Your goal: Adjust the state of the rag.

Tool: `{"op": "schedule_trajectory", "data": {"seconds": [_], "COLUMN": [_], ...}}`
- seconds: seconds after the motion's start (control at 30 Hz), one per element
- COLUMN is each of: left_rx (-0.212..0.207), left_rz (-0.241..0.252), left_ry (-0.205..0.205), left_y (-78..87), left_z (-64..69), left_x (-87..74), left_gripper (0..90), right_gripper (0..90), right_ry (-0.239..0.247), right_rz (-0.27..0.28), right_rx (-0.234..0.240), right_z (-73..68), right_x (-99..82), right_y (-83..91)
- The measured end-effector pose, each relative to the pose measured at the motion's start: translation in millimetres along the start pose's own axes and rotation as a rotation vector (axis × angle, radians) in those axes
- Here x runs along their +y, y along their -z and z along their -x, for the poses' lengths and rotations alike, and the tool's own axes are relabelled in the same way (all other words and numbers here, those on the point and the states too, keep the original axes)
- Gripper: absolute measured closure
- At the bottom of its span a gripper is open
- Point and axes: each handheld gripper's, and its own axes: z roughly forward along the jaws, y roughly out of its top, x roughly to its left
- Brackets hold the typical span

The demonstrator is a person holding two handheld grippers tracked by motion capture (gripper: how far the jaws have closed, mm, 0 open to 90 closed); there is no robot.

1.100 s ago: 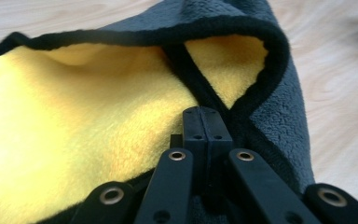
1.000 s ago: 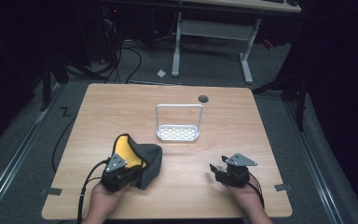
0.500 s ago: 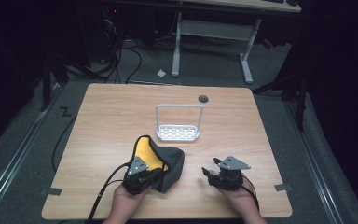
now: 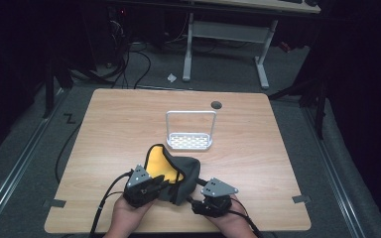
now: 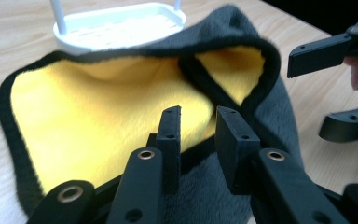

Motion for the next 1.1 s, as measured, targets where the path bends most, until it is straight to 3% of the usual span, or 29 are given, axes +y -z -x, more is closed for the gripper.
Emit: {"op": "schedule_trajectory", "data": {"seconds": [0.13,0.23,0.3,0.43,0.57,0.73,0.8,0.87,1.0,1.1], "left_rx": [0.006,0.013,0.012,0.016,0.014,0.009,0.004,-0.015,-0.037,-0.010], "left_rz": [-0.048,-0.056,-0.062,-0.071,-0.078,-0.091,-0.089,-0.077,-0.035,-0.063], "left_ry": [-0.023,-0.036,-0.043,-0.056,-0.075,-0.124,-0.126,-0.104,-0.111,-0.133], "left_y": [-7.9,-11.0,-12.4,-13.9,-17.1,-20.2,-20.5,-17.4,-12.4,-15.7], "left_z": [3.5,4.3,3.7,3.2,5.8,12.4,15.4,17.3,21.1,22.3], "left_x": [-8.4,-9.2,-10.0,-11.1,-12.1,-12.4,-11.6,-9.6,-8.4,-10.8], "left_gripper": [71.3,71.2,71.2,72.1,74.7,79.3,79.7,75.1,56.7,53.6], "right_gripper": [36.9,38.6,51.8,76.7,80.7,81.5,81.6,81.6,81.4,81.3], "right_ry": [0.006,0.018,0.021,0.040,0.052,0.040,0.025,0.023,0.015,0.013], "right_rz": [-0.023,-0.048,-0.098,-0.097,-0.081,-0.064,-0.062,-0.059,-0.054,-0.056], "right_rx": [0.026,0.028,0.018,-0.013,-0.043,-0.070,-0.072,-0.080,-0.080,-0.078], "right_z": [-10.0,-11.8,-11.5,-9.4,-4.6,4.9,9.3,12.1,13.1,13.1], "right_x": [4.0,3.3,-0.1,-3.2,-1.8,-1.8,-2.3,-3.9,-4.9,-5.4], "right_y": [-14.5,-21.8,-29.4,-25.4,-17.7,-9.5,-6.5,-5.2,-5.5,-6.1]}}
